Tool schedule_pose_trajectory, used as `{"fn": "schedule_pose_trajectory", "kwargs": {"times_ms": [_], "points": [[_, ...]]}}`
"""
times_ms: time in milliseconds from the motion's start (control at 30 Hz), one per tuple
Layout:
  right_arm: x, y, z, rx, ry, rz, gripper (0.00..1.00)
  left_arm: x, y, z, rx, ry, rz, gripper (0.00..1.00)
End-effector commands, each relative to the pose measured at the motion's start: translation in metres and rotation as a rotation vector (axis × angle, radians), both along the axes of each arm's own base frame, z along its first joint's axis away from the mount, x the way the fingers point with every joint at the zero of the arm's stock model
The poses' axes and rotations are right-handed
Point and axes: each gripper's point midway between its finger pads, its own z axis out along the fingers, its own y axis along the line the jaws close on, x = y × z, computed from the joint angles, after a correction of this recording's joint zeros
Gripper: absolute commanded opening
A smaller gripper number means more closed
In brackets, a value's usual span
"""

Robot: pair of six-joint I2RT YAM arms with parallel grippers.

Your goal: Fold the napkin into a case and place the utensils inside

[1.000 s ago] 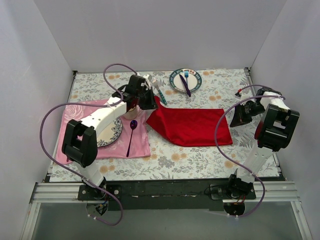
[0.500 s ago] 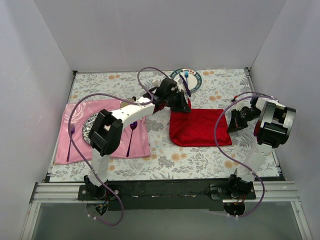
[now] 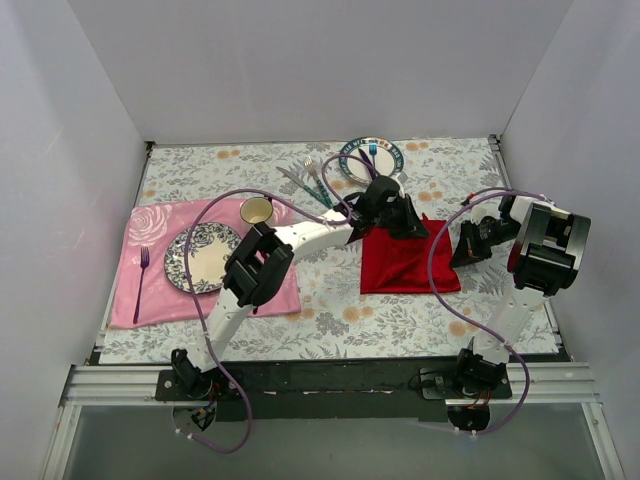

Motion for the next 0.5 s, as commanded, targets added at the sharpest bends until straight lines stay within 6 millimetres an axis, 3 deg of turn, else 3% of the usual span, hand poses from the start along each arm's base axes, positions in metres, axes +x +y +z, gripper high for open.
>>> {"fn": "schedule_pose_trajectory", "kwargs": {"times_ms": [0, 167, 200, 267, 300, 333, 400, 433, 467], "points": [[-0.001, 0.003, -0.008, -0.001, -0.004, 0.007, 0.01, -0.003, -0.026, 0.033, -0.106, -0.029, 0.02, 0.0], [-0.002, 0.005, -0.006, 0.01, -0.004, 0.004, 0.01, -0.005, -0.039, 0.021, -0.124, -0.013, 0.02, 0.02], [-0.002, 0.006, -0.005, 0.013, -0.005, 0.004, 0.01, -0.005, -0.04, 0.019, -0.123, -0.01, 0.012, 0.1], [-0.002, 0.007, -0.003, 0.021, -0.008, 0.006, 0.01, -0.008, -0.034, 0.02, -0.122, -0.013, -0.008, 0.38], [-0.001, 0.008, -0.001, 0.025, -0.016, 0.004, 0.01, -0.009, -0.03, 0.025, -0.118, -0.042, -0.026, 0.47], [-0.001, 0.008, -0.001, 0.027, -0.014, 0.002, 0.01, -0.008, -0.022, 0.042, -0.129, -0.068, -0.031, 0.52], [-0.001, 0.008, 0.002, 0.026, -0.023, 0.003, 0.01, -0.01, 0.0, 0.038, -0.085, -0.085, -0.048, 0.56], [-0.003, 0.009, 0.001, 0.027, -0.02, 0.006, 0.01, -0.004, 0.016, 0.065, -0.107, -0.122, -0.039, 0.56], [-0.004, 0.009, 0.002, 0.027, -0.021, 0.007, 0.01, -0.008, 0.034, 0.045, -0.05, -0.09, -0.034, 0.56]]}}
